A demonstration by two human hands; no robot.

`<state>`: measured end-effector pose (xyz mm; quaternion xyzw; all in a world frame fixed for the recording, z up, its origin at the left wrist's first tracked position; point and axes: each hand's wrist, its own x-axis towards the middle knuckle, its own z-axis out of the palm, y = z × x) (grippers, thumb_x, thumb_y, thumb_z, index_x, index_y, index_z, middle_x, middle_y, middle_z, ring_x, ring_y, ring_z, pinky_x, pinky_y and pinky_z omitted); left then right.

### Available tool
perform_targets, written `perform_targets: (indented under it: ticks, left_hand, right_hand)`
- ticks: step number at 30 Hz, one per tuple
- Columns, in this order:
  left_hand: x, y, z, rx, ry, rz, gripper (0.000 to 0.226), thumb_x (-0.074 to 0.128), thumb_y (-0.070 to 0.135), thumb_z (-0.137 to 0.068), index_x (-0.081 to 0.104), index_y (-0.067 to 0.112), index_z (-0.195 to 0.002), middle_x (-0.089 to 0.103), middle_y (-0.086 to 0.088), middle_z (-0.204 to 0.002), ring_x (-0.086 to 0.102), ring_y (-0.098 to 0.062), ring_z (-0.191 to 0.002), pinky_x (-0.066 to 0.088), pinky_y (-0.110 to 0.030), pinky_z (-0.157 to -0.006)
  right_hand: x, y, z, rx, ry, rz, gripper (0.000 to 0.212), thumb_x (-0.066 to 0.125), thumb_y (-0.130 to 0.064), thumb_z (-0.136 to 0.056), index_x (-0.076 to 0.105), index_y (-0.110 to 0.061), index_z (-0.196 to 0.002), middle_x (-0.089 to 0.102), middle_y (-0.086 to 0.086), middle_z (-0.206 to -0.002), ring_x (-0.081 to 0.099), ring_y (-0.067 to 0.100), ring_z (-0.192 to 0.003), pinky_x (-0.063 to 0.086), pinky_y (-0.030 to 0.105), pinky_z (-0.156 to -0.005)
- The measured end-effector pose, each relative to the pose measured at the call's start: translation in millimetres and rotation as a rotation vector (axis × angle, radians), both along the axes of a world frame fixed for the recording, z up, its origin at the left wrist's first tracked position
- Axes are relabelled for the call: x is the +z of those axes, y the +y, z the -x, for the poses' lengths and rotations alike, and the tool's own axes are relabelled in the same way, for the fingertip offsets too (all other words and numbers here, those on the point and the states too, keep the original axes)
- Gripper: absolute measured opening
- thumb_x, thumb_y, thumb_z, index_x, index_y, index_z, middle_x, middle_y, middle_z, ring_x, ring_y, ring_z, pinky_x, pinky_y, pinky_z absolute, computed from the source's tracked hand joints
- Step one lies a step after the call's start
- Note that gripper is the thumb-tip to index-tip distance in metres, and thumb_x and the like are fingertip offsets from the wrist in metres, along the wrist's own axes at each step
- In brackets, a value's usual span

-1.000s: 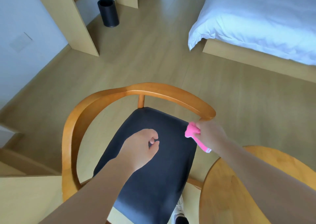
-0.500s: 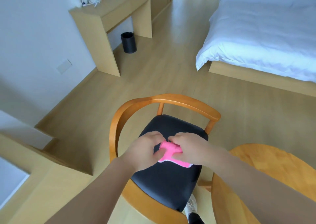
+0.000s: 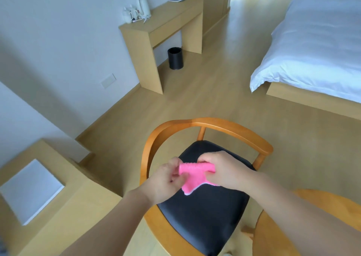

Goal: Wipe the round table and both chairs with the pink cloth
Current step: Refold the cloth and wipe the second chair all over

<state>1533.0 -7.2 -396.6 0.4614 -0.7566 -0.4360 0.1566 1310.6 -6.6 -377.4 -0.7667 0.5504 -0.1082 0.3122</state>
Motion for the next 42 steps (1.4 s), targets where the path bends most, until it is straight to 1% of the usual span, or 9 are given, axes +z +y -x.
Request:
perform_targets:
  ticks: [7,12,15,23,27,30,33,37,42]
  left_hand:
    - [-5,-22,45,0.172,-0.035,-0.136,0.011,0.065,0.025,-0.087,0.054,0.026,-0.090,0.061,0.017,-0.075,0.060,0.001,-0.070,0.048,-0.010,-0.061]
    - [-10,-47,60,0.165,-0.182,-0.102,0.011,0.060,0.019,-0.087,0.053,0.026,-0.083,0.058,0.009,-0.071,0.058,-0.006,-0.067,0.044,-0.010,-0.057]
    - [-19,-69,55,0.126,-0.262,-0.058,0.018,0.061,0.015,-0.085,0.054,0.031,-0.088,0.060,0.009,-0.086,0.061,-0.010,-0.080,0.048,-0.009,-0.062]
    - [-91,-175,29,-0.185,-0.575,0.161,0.021,0.055,0.018,-0.093,0.047,0.032,-0.105,0.064,0.007,-0.101,0.063,-0.008,-0.081,0.054,-0.015,-0.070]
    - [-137,-226,32,-0.314,-0.749,0.431,0.055,0.054,0.009,-0.091,0.030,0.021,-0.140,0.058,-0.002,-0.121,0.060,-0.017,-0.099,0.051,-0.025,-0.084]
    - [-164,-261,39,-0.551,-0.892,0.761,0.071,0.059,0.007,-0.089,0.021,0.019,-0.149,0.033,-0.005,-0.153,0.027,-0.025,-0.141,0.014,-0.029,-0.116]
    - [-186,-294,38,-0.738,-1.139,0.924,0.067,0.054,0.019,-0.094,0.019,0.018,-0.151,0.019,-0.003,-0.158,0.006,-0.024,-0.147,-0.016,-0.033,-0.109]
    - [-206,-311,18,-0.754,-1.544,0.861,0.065,0.037,0.034,-0.099,0.005,0.015,-0.153,0.003,-0.003,-0.161,-0.008,-0.024,-0.147,-0.018,-0.037,-0.109]
    - [-216,-292,-6,-0.690,-1.616,0.786,0.066,0.027,0.035,-0.100,-0.010,0.017,-0.151,-0.013,-0.003,-0.159,-0.018,-0.020,-0.145,-0.017,-0.037,-0.112]
  right_hand:
    - [-20,-32,33,-0.032,-0.140,-0.088,0.011,0.057,-0.011,-0.083,0.065,-0.014,-0.090,0.062,0.000,-0.076,0.057,0.014,-0.067,0.042,0.014,-0.053]
    - [-38,-48,61,-0.112,-0.177,-0.078,0.005,0.056,-0.014,-0.082,0.061,-0.016,-0.083,0.063,0.003,-0.075,0.054,0.012,-0.065,0.048,0.031,-0.058]
    - [-52,-58,67,-0.130,-0.143,-0.078,0.017,0.059,-0.024,-0.089,0.064,-0.026,-0.105,0.067,-0.012,-0.102,0.061,0.003,-0.084,0.051,0.018,-0.073]
    - [-126,-92,50,-0.214,-0.031,-0.064,0.032,0.052,-0.035,-0.096,0.054,-0.035,-0.128,0.057,-0.019,-0.126,0.053,-0.001,-0.107,0.036,0.012,-0.088]
    - [-165,-109,40,-0.151,0.044,-0.040,0.030,0.048,-0.036,-0.097,0.054,-0.035,-0.127,0.056,-0.020,-0.123,0.052,0.001,-0.108,0.036,0.014,-0.084]
    - [-189,-127,37,-0.076,0.115,0.001,0.028,0.045,-0.037,-0.098,0.052,-0.037,-0.125,0.055,-0.021,-0.121,0.052,0.002,-0.106,0.041,0.018,-0.086]
    - [-212,-153,36,0.020,0.190,0.058,0.027,0.043,-0.035,-0.098,0.053,-0.033,-0.123,0.057,-0.018,-0.120,0.055,0.007,-0.104,0.045,0.024,-0.087]
    - [-240,-179,23,0.128,0.245,0.119,0.027,0.043,-0.032,-0.099,0.055,-0.029,-0.122,0.058,-0.014,-0.118,0.057,0.012,-0.100,0.046,0.025,-0.083]
    - [-260,-177,11,0.157,0.212,0.124,0.027,0.044,-0.034,-0.098,0.055,-0.028,-0.122,0.060,-0.011,-0.115,0.057,0.014,-0.099,0.045,0.027,-0.080]
